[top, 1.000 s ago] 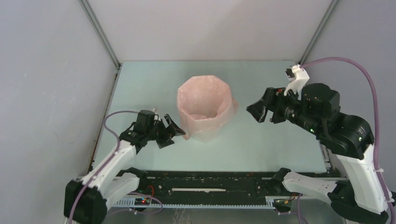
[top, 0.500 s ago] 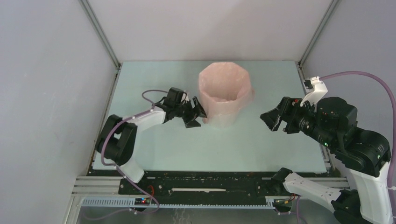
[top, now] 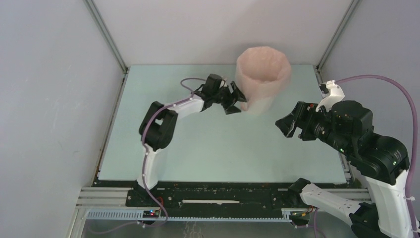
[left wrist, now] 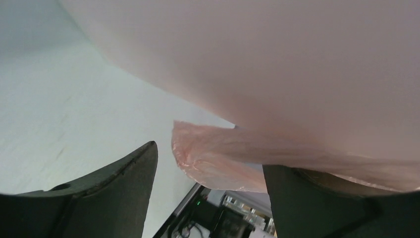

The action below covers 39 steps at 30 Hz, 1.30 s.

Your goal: Put the trash bags into the trash bin

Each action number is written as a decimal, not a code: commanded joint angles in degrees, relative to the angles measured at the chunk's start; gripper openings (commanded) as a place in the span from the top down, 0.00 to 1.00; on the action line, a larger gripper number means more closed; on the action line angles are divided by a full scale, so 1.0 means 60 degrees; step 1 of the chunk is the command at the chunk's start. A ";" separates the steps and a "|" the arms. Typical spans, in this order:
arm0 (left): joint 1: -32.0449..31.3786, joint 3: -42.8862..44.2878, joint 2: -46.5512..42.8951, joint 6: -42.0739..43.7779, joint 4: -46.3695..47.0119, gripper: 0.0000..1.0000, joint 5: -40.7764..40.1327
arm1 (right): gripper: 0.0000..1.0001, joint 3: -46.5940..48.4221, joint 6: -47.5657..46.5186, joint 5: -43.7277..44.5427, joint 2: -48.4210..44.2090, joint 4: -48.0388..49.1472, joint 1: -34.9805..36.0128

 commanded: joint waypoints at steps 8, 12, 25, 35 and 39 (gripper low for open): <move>-0.0189 0.0012 -0.0777 -0.0305 0.0464 0.16 -0.1434 | 0.11 -0.0116 0.0201 -0.0235 -0.0387 -0.0058 -0.0210; -0.0021 -0.2210 -0.3746 0.1152 -0.0755 0.14 -0.2098 | 0.09 -0.0251 0.0244 -0.0161 -0.0636 0.0129 -0.0218; -0.0075 -0.1586 -1.1278 0.4450 -0.4460 0.00 -0.6239 | 0.00 0.0768 -0.0189 -0.0030 -0.0511 0.0609 -0.0240; -0.0083 -0.0459 -1.2201 0.5297 -0.5785 0.00 -0.7140 | 0.00 0.0131 0.0265 -0.0430 -0.0604 0.1217 -0.0240; -0.0075 -0.0275 -1.2180 0.5401 -0.5942 0.00 -0.7083 | 0.00 0.0081 0.0469 -0.0171 -0.0655 0.1074 -0.0246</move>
